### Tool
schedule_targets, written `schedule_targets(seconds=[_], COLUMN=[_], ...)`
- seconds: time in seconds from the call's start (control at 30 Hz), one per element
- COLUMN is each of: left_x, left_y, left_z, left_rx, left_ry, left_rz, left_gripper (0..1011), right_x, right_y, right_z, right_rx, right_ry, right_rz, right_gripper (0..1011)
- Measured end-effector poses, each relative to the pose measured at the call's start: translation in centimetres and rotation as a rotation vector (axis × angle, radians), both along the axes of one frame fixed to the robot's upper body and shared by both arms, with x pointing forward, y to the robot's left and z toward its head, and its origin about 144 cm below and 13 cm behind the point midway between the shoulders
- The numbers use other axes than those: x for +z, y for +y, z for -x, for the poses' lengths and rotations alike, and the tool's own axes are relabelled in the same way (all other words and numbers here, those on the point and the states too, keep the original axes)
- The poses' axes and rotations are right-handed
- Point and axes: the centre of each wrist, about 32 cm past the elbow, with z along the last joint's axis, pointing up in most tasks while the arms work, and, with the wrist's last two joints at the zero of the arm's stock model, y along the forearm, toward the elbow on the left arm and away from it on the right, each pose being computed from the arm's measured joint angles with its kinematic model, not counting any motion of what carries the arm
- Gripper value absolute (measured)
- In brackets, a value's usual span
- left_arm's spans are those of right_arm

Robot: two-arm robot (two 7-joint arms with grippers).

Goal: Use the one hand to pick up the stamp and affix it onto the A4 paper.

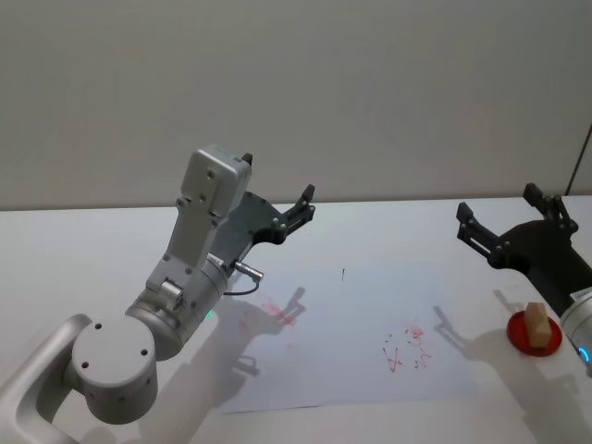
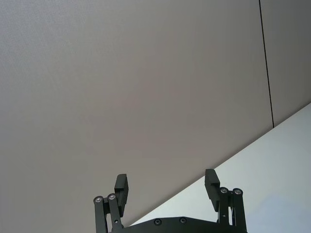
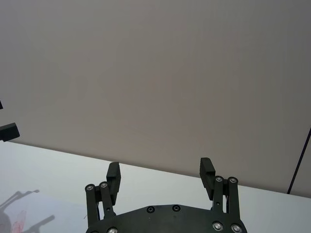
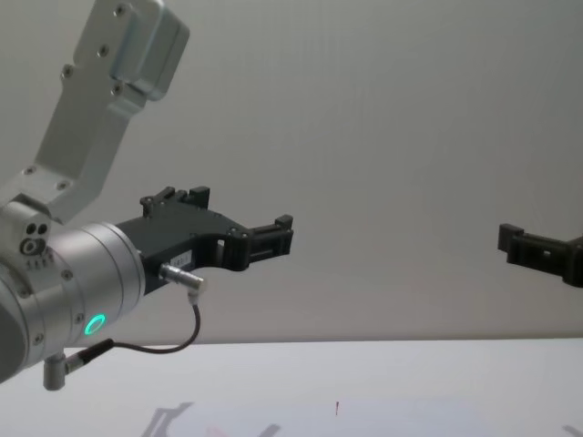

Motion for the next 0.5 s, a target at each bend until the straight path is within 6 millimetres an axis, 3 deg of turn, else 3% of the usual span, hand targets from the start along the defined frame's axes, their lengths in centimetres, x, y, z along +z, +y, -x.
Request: schedule_targets(seconds=[0.5], left_x=[0.0], left_y=[0.0], left_z=[0.0], left_rx=[0.0], left_ry=[0.0], left_rz=[0.0], left_gripper=[1001], right_x=[0.0], right_y=[0.0], right_z=[0.0], right_rx=[0.0], right_ry=[0.0], right_rz=[0.0], right_gripper=[1001])
